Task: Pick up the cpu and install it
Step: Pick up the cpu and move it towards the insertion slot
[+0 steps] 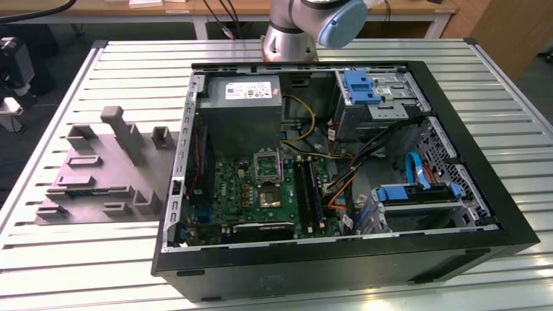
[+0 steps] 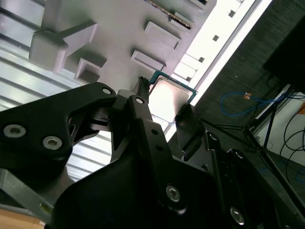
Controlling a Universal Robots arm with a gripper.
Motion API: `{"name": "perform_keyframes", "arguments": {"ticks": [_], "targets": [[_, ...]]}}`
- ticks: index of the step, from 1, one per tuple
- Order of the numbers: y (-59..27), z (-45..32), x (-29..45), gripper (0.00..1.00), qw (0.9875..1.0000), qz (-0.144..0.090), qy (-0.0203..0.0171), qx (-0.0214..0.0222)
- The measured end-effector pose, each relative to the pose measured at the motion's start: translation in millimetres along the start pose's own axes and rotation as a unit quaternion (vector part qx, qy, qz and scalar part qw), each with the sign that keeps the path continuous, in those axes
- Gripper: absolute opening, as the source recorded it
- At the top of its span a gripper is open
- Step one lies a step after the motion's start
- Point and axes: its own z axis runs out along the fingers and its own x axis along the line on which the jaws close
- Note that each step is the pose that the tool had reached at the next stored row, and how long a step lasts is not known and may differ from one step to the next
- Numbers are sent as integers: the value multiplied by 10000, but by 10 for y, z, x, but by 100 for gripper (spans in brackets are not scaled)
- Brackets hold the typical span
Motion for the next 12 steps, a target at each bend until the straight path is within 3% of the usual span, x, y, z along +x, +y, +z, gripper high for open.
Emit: {"name": "perform_keyframes", "arguments": {"ticks": [12], "targets": [[2,-79,0,47,10000,0,0,0]]}}
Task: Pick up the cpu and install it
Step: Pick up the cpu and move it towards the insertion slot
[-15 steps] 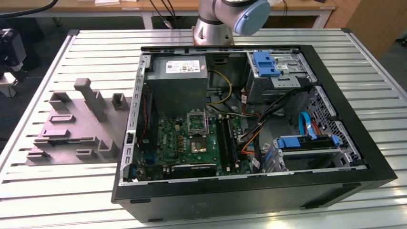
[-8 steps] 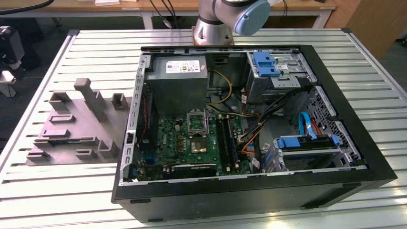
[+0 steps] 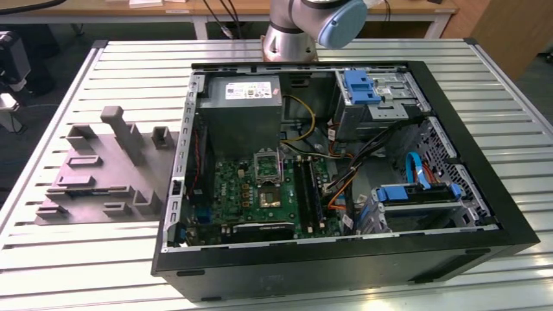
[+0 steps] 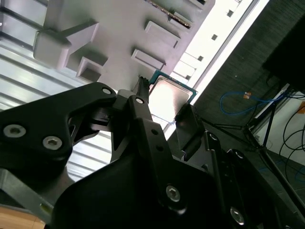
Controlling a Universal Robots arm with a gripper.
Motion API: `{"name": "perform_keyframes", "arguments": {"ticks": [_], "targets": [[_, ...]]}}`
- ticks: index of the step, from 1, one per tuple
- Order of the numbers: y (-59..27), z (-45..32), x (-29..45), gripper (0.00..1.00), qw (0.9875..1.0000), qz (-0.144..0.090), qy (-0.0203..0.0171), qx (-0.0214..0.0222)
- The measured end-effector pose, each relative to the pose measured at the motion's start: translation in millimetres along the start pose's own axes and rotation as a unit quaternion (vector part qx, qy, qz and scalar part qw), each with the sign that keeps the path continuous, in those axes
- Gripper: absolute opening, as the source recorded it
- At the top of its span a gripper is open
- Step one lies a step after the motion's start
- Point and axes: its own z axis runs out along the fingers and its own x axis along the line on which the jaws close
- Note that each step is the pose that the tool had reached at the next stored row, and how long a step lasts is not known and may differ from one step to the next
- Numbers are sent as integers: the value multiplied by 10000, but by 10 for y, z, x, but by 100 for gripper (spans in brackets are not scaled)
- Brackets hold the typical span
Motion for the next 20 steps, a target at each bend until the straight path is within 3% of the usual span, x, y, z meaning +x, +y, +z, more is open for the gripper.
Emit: {"name": "perform_keyframes", "arguments": {"ticks": [20], "targets": [[6,-212,0,47,10000,0,0,0]]}}
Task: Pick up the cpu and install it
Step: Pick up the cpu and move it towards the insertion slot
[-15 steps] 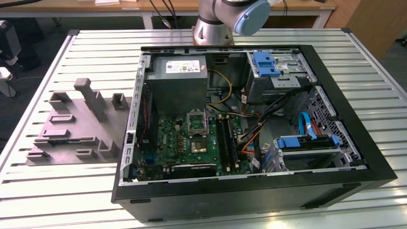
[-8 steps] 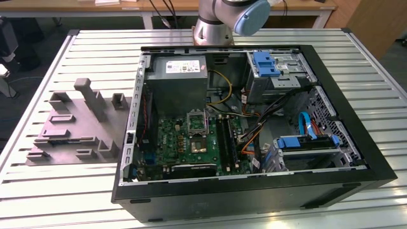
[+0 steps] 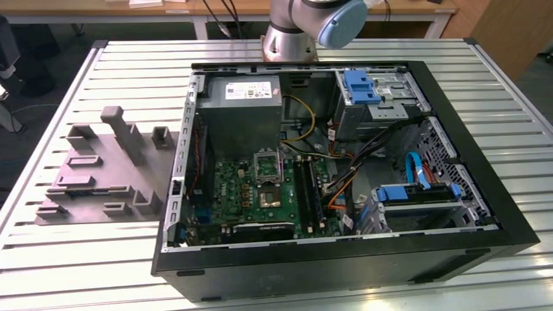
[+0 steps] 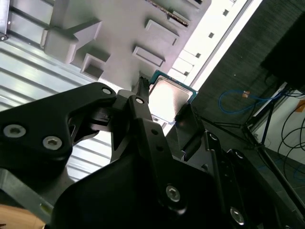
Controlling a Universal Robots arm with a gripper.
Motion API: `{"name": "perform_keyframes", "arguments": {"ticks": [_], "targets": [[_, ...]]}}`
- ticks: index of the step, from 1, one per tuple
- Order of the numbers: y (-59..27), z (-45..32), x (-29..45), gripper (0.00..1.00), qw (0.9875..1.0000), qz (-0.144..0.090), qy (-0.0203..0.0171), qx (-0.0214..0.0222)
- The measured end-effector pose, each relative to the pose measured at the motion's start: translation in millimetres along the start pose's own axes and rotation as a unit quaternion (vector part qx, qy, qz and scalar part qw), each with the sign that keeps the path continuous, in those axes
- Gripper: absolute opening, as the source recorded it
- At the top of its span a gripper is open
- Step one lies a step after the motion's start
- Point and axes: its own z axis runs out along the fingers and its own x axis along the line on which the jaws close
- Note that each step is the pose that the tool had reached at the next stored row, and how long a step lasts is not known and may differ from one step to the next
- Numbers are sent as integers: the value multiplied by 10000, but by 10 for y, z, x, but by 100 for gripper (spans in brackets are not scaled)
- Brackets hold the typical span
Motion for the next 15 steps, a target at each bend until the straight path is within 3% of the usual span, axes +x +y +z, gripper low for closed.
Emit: {"name": "perform_keyframes", "arguments": {"ticks": [5,15], "targets": [[2,-75,0,47,10000,0,0,0],[2,-91,0,47,10000,0,-1,21]]}}
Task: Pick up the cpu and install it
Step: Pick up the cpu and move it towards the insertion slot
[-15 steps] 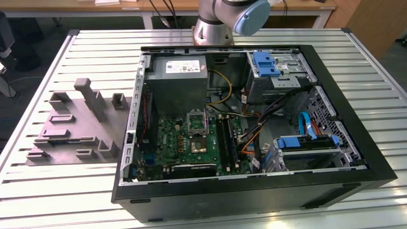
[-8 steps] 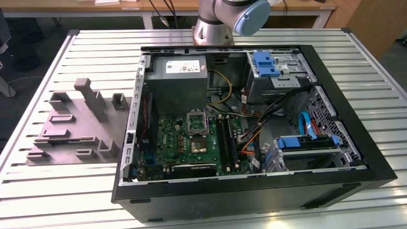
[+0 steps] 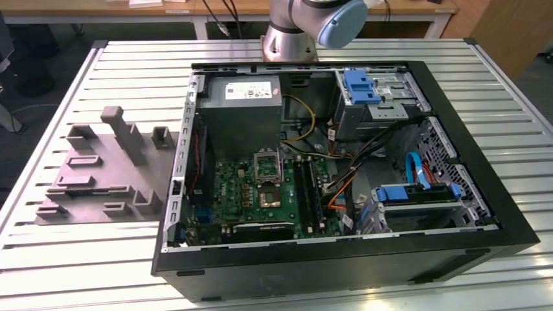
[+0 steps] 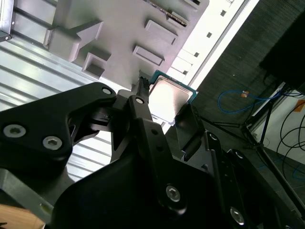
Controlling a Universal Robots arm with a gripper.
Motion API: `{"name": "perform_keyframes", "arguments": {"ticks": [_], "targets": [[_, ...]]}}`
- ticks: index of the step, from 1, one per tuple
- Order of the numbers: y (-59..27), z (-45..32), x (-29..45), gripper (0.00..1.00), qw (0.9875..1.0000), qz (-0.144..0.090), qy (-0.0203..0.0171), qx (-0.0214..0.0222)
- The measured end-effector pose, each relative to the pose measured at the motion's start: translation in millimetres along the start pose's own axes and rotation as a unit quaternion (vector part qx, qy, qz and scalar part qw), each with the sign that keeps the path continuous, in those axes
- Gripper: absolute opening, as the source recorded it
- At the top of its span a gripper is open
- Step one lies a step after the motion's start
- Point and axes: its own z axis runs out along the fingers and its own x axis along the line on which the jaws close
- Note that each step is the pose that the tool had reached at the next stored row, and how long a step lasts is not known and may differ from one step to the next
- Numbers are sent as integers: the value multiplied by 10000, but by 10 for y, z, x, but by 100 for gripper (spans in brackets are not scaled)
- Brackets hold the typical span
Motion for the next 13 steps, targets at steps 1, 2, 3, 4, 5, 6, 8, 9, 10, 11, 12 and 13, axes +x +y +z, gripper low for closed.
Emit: {"name": "perform_keyframes", "arguments": {"ticks": [1,2,3,4,5,6,8,9,10,11,12,13], "targets": [[0,0,0,47,10000,0,0,0],[0,0,0,47,10000,0,0,0],[0,0,0,47,10000,0,0,0],[0,-1,0,47,10000,0,1,1],[0,-1,0,47,10000,0,1,1],[1,-2,-6,47,10000,1,1,2],[2,-1,-34,47,10000,1,1,1],[8,-1,-191,47,10000,0,0,1],[8,0,-199,47,10000,0,0,1],[8,0,-202,47,10000,0,0,1],[8,0,-205,47,10000,0,0,1],[9,0,-209,47,10000,0,0,1]]}}
